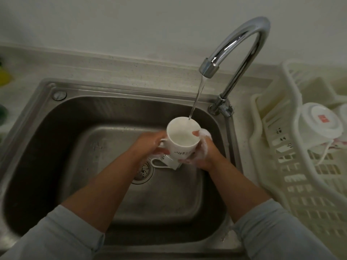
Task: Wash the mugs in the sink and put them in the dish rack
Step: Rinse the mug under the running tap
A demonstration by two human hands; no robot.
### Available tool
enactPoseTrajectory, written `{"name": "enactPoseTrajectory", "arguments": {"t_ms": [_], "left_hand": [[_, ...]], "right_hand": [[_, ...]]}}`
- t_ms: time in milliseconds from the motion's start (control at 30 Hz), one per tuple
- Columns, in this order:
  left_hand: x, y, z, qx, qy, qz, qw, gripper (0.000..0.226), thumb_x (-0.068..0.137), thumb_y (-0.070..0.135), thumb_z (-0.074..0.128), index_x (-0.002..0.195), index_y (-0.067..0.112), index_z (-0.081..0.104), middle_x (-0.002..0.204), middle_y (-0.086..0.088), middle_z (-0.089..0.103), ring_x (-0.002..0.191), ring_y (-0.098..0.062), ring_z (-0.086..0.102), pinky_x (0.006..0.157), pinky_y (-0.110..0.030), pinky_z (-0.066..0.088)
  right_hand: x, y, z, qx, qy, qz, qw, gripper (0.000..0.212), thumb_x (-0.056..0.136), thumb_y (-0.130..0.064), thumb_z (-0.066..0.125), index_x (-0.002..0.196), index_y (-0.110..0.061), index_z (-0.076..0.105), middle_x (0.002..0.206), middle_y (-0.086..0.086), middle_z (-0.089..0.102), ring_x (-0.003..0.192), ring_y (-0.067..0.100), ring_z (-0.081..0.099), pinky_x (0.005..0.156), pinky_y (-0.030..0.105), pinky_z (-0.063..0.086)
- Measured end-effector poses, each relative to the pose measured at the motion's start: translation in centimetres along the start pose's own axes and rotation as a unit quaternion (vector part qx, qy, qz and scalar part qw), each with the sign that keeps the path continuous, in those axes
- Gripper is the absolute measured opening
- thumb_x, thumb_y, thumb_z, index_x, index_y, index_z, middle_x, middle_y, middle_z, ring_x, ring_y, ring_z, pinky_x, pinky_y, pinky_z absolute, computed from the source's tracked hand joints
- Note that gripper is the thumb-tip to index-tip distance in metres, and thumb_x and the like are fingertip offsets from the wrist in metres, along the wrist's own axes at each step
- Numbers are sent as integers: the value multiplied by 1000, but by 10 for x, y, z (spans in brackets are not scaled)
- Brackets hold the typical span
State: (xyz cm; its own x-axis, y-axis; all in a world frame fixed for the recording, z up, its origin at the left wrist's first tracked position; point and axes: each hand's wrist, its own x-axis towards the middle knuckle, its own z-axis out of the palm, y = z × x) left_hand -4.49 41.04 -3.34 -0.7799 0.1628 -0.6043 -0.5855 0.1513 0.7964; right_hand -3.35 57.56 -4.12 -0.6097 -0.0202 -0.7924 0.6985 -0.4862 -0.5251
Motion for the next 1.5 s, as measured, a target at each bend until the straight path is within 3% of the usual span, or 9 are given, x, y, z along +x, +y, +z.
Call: {"name": "enactPoseTrajectory", "arguments": {"t_ms": [167,367,500,667,833,1033,1233,1400,1500], "left_hand": [[6,22,-2,-14,43,14,999,27,91,20,49,104,1,65,106,-19,68,77,-25,70,51,-16,50],[0,8,4,51,-29,-4,998,20,89,14,56,105,7,66,109,-12,64,90,-29,69,80,-40,54],[-7,3,-15,54,-19,-11,998,23,87,19,59,106,7,66,108,-11,67,86,-35,69,74,-36,52],[-16,12,-20,125,-81,3,989,27,94,32,52,76,12,55,68,-4,49,79,-31,71,61,-29,49],[-19,16,-21,172,-132,-12,976,40,94,39,50,65,12,42,104,-32,58,77,-30,72,46,-18,43],[-22,17,-31,199,-120,-27,972,39,94,41,49,77,6,50,101,-20,59,75,-27,72,53,-24,39],[-30,30,-36,210,-43,5,977,27,95,36,49,81,14,58,61,3,53,71,-25,71,43,-17,39],[-34,38,-33,199,15,64,978,42,96,39,45,113,6,63,94,-5,63,79,-25,71,62,-26,46],[-34,41,-29,230,41,152,960,37,96,35,47,116,10,65,134,6,53,83,-23,70,71,-26,51]], "right_hand": [[-3,-21,23,6,-10,-21,1000,30,89,-33,45,117,-22,44,111,10,50,90,31,50,84,48,44],[-8,-9,-9,10,-19,36,999,24,88,-33,47,110,-24,51,116,13,50,99,35,48,92,58,41],[-4,7,2,-11,-20,64,998,38,89,-37,46,125,-23,43,126,13,43,98,36,46,83,55,44],[1,-1,-5,-61,-12,124,990,51,82,-55,44,124,-26,49,125,16,48,110,40,46,93,57,42],[-6,-7,-17,-117,20,163,980,58,79,-65,44,120,-24,49,111,18,51,100,42,50,70,50,50],[-7,-1,-3,-119,-4,170,978,52,80,-63,46,104,-17,53,111,19,52,99,41,49,75,50,47],[-3,-2,22,-80,-40,162,983,53,77,-55,46,118,-23,56,113,17,56,100,39,52,70,46,48],[4,-6,36,13,-123,115,986,59,74,-40,46,129,-20,47,126,19,50,113,42,47,91,55,43],[4,-19,42,37,-140,53,988,42,84,-26,39,124,-14,44,115,20,49,105,40,48,95,53,38]]}}
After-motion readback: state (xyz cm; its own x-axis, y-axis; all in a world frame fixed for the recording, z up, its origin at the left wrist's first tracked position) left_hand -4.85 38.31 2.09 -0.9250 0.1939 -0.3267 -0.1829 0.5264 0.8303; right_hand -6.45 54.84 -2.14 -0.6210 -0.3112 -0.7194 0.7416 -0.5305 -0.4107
